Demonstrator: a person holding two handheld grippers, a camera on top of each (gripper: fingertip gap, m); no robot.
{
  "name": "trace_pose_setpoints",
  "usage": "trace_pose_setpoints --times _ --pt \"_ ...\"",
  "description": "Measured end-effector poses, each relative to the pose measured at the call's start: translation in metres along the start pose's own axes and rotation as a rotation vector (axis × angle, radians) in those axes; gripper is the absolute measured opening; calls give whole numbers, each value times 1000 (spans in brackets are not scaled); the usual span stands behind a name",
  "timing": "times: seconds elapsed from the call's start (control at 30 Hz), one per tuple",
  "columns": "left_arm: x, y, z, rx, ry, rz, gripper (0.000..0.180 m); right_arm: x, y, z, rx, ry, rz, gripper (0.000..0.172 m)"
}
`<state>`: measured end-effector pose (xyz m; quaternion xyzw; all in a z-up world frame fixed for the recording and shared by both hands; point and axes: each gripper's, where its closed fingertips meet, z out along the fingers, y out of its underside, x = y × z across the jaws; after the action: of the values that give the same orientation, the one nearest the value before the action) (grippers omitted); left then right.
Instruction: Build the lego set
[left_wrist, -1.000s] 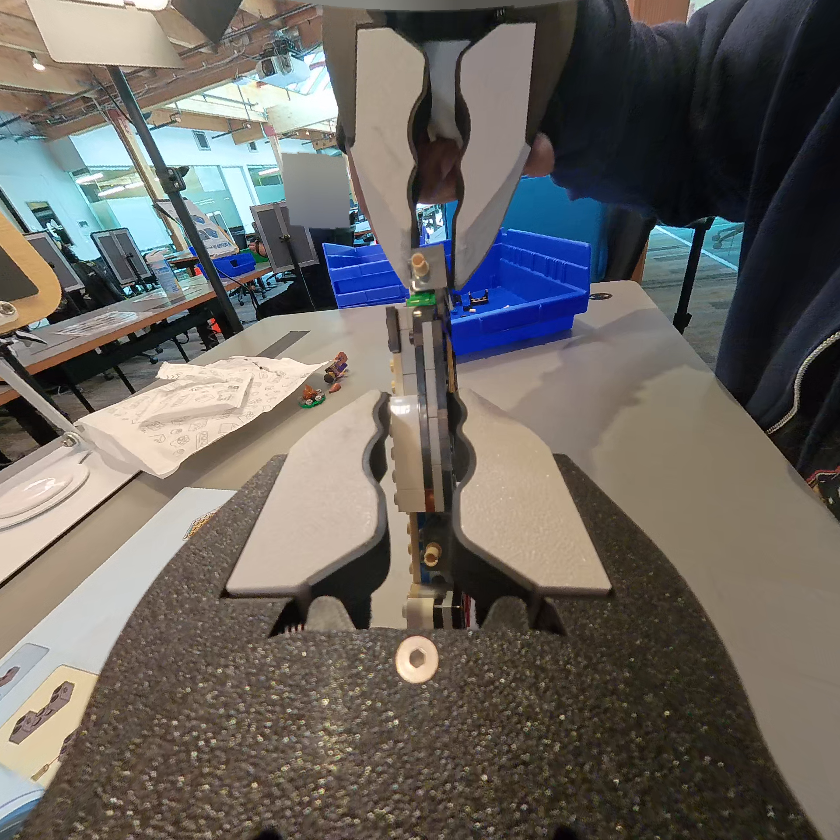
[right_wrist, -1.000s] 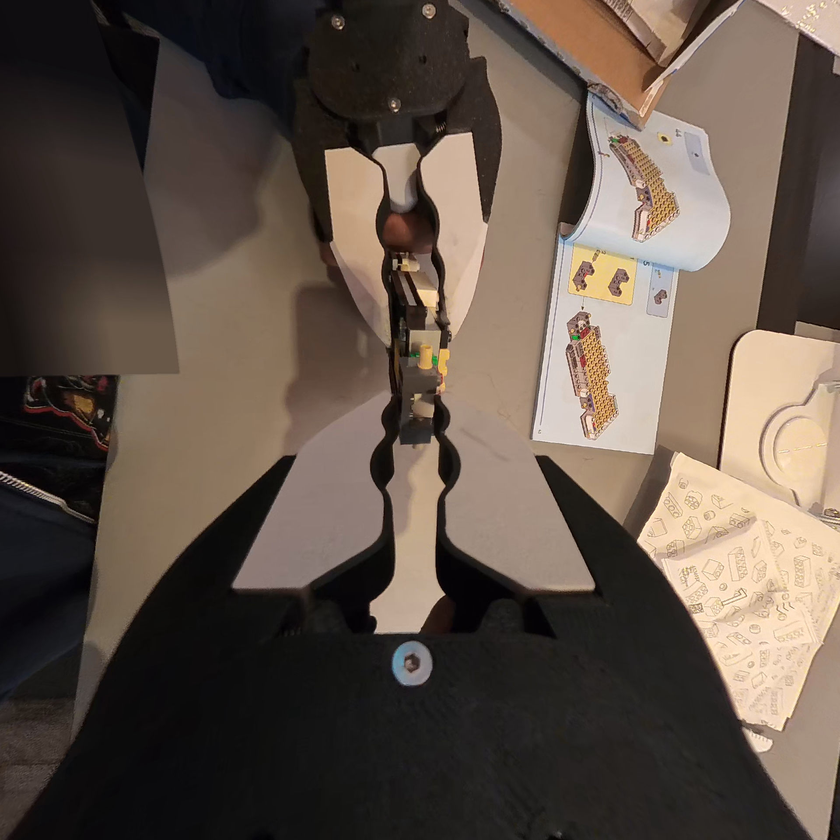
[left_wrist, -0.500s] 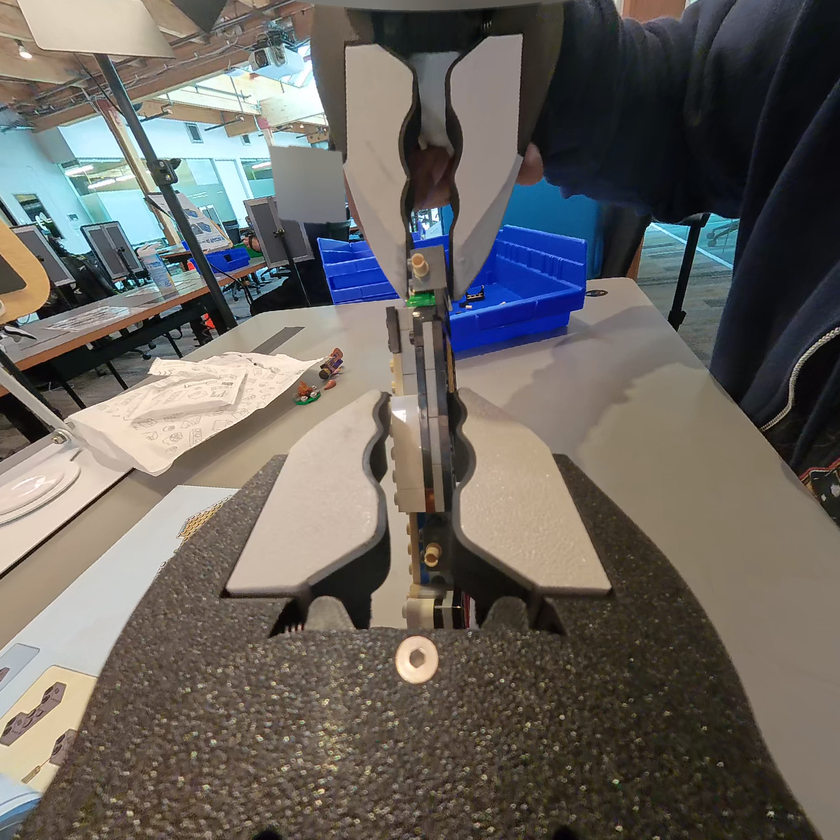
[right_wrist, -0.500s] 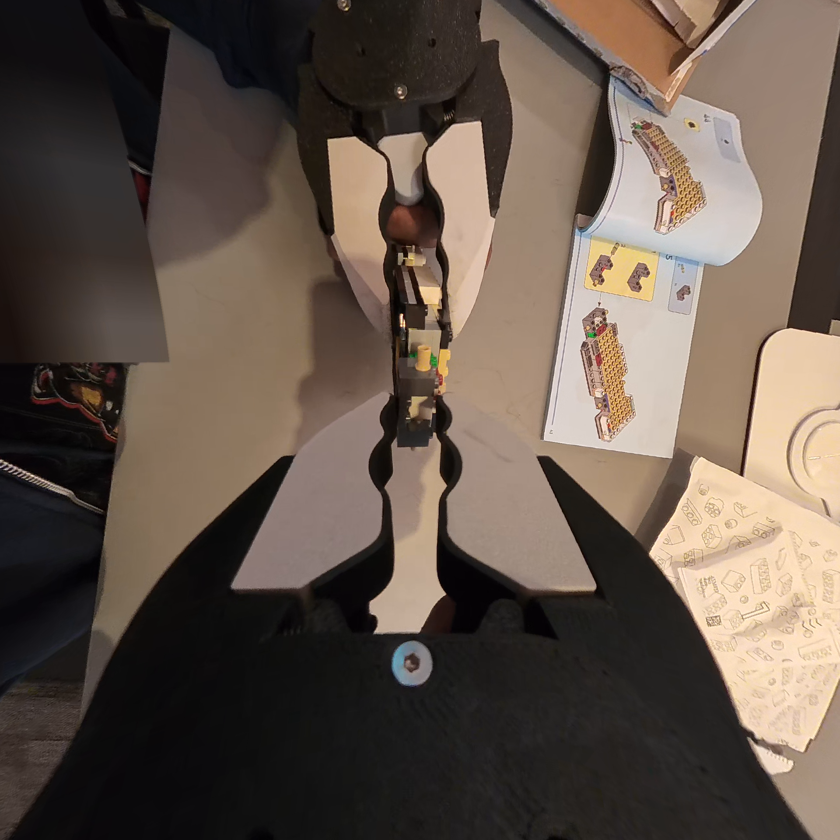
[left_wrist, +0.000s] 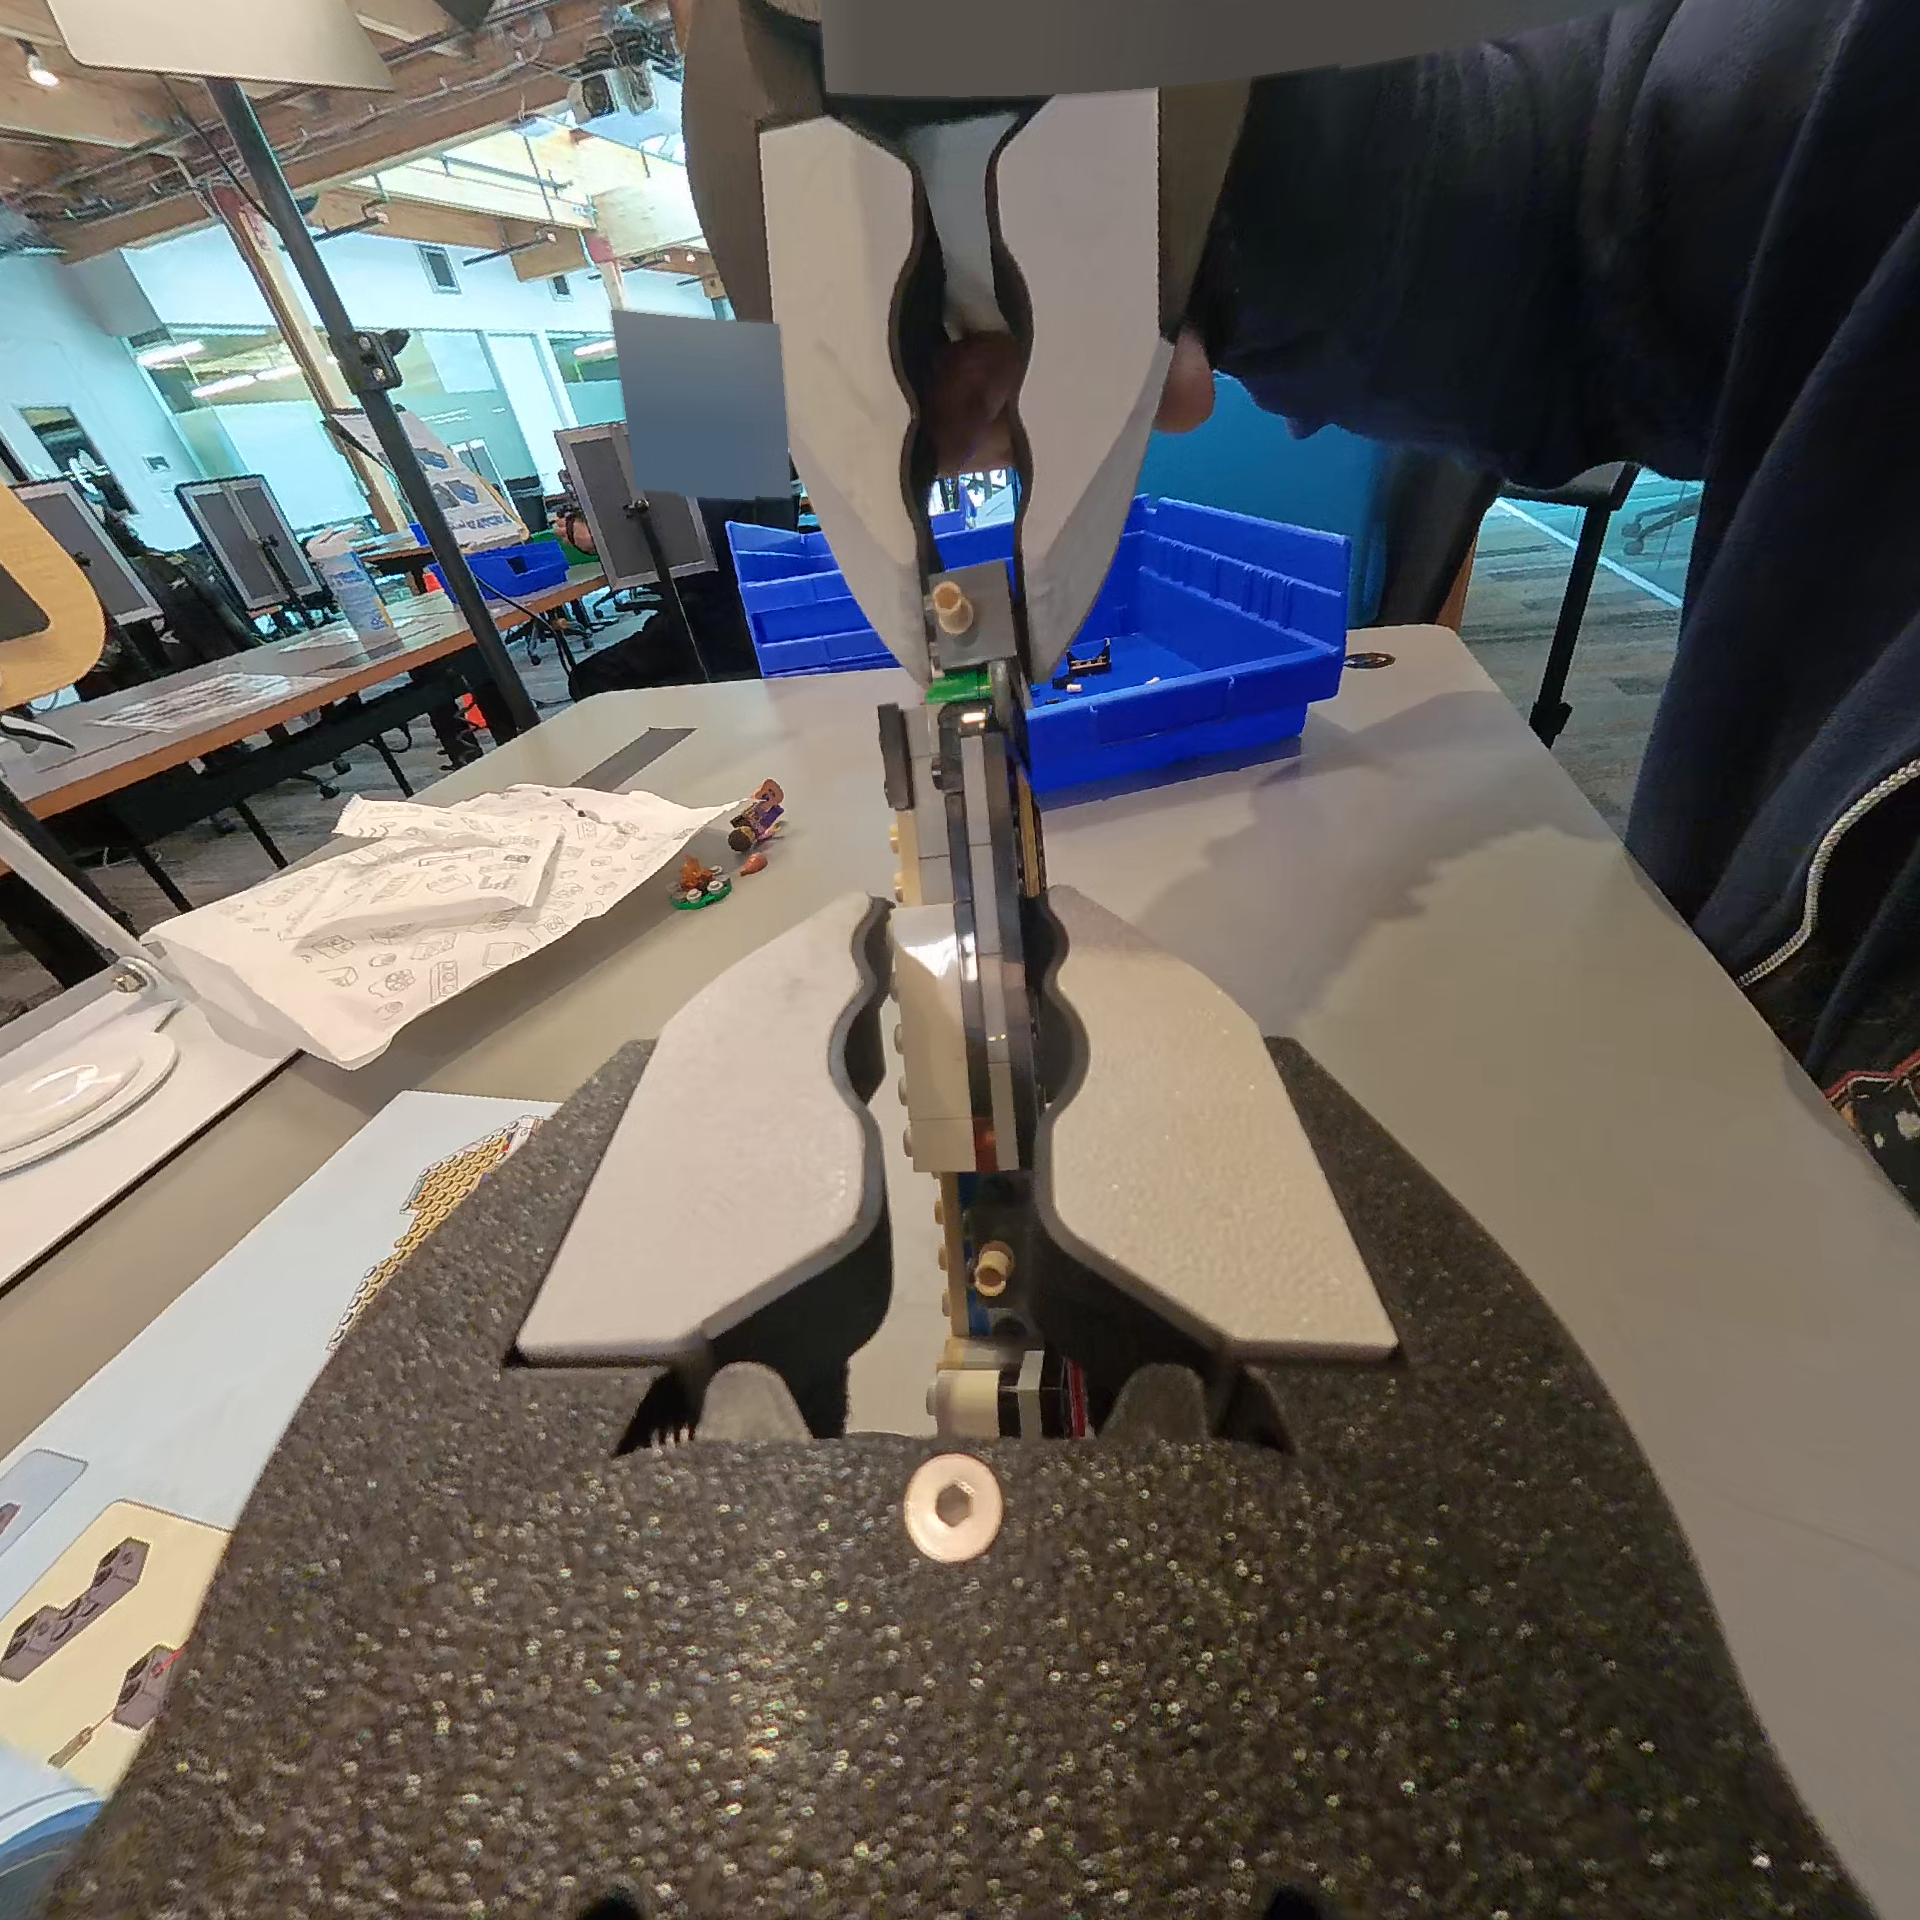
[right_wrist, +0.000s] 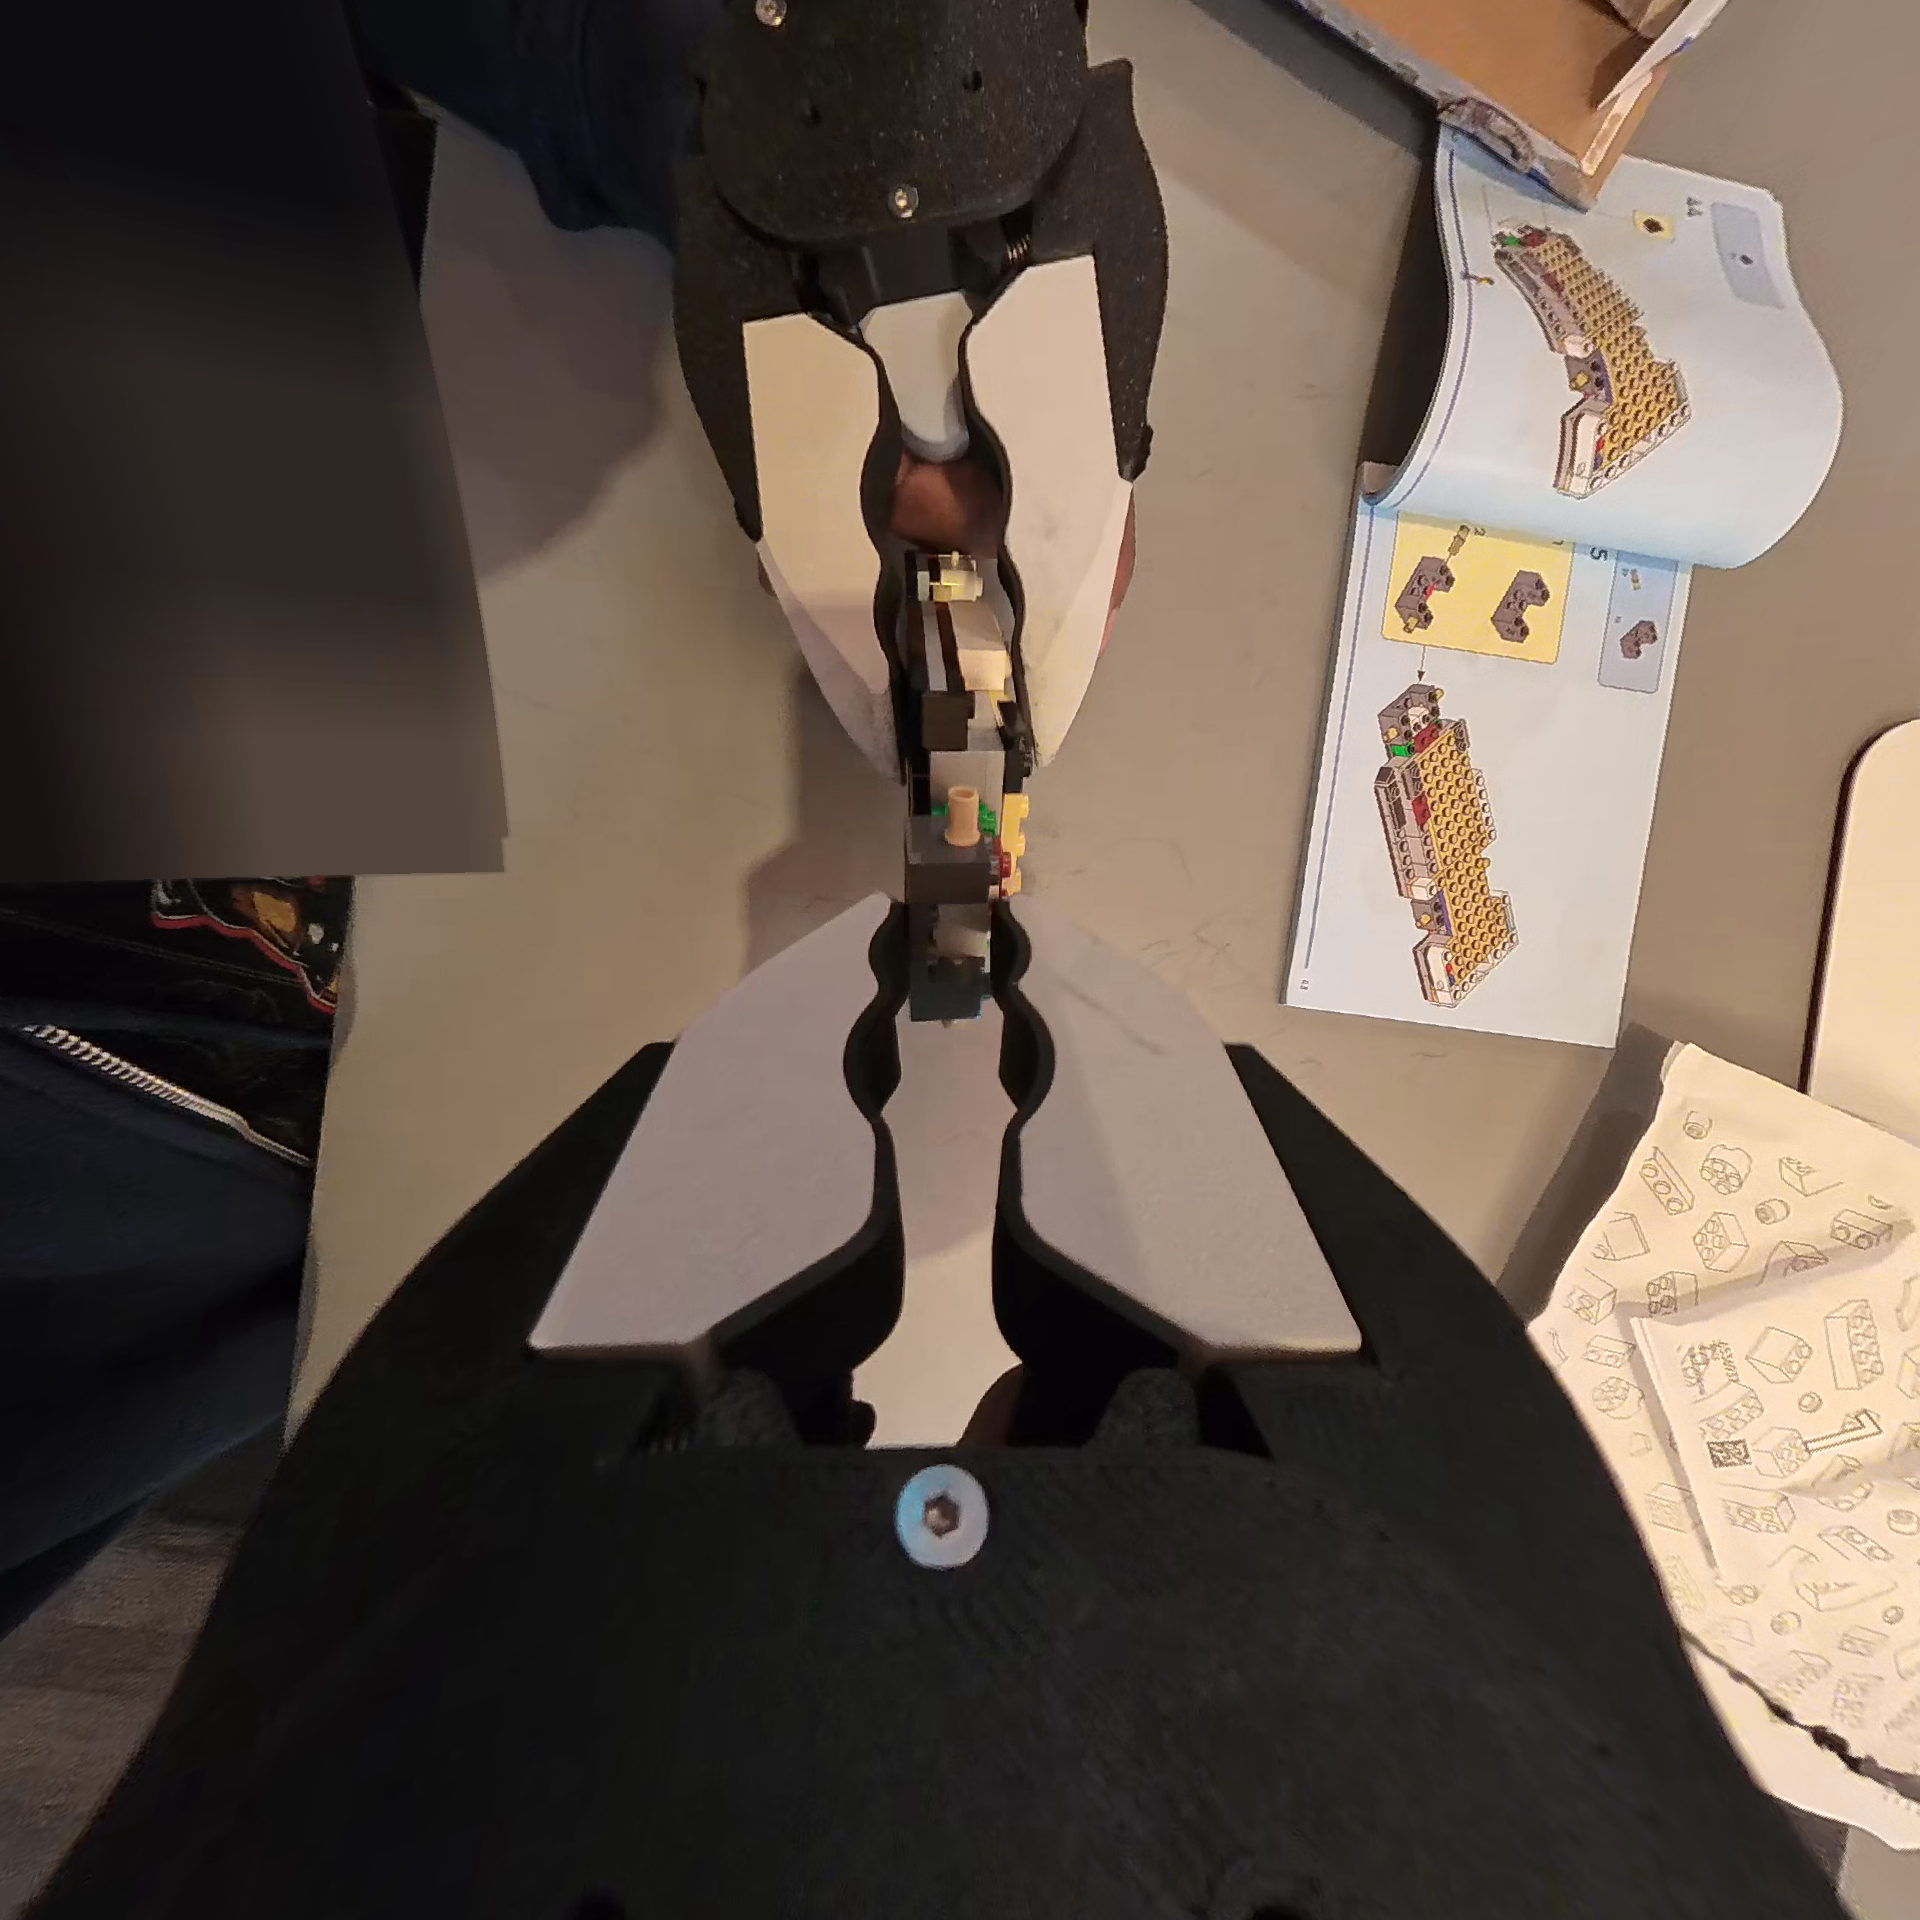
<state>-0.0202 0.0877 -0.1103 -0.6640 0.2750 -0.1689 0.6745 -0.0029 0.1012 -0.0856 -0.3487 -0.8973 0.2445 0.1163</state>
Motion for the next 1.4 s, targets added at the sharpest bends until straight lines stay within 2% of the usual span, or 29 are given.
trace_pose_setpoints --times 1.03,1.4 --pt "-1 5 2 -37 -10 -14 26 4 5 4 -13 -7 92 13" --pt "-7 8 3 -52 -45 -18 25 12 2 3 4 106 39 20"
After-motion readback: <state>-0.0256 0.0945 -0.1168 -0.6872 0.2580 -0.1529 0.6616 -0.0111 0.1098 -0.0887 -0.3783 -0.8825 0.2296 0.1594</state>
